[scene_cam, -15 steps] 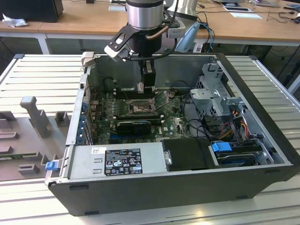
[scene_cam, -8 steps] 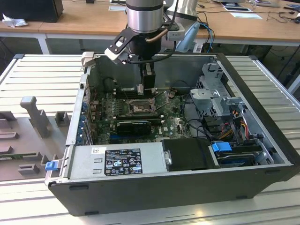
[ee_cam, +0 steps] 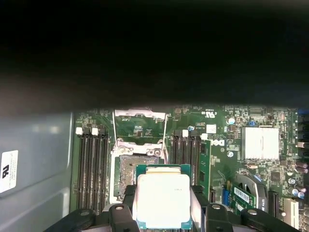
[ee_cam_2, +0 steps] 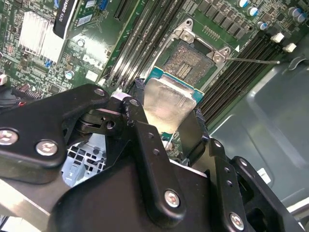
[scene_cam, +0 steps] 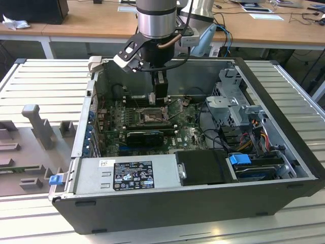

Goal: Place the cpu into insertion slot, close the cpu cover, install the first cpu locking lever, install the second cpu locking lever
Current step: 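Place the cpu into insertion slot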

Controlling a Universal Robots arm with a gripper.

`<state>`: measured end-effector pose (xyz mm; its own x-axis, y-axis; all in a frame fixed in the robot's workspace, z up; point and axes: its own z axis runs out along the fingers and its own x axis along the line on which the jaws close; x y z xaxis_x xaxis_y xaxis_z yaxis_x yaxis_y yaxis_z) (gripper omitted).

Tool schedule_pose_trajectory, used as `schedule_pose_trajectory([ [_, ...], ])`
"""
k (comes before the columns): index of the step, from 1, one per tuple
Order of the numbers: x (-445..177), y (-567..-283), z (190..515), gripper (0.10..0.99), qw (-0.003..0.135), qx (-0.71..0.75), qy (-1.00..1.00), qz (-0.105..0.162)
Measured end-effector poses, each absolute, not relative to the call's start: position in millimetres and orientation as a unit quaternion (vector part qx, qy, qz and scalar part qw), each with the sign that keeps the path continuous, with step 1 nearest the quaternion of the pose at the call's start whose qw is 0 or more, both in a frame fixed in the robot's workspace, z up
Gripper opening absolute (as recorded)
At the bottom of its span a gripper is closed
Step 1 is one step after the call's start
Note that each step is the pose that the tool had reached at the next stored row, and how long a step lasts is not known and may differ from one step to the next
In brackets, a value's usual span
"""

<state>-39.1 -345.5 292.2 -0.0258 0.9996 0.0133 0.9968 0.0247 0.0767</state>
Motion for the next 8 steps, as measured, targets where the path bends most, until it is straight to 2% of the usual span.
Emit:
schedule_pose_trajectory([
  [8,-39,-346,277,0.529,0.022,0.7,0.713,0.032],
])
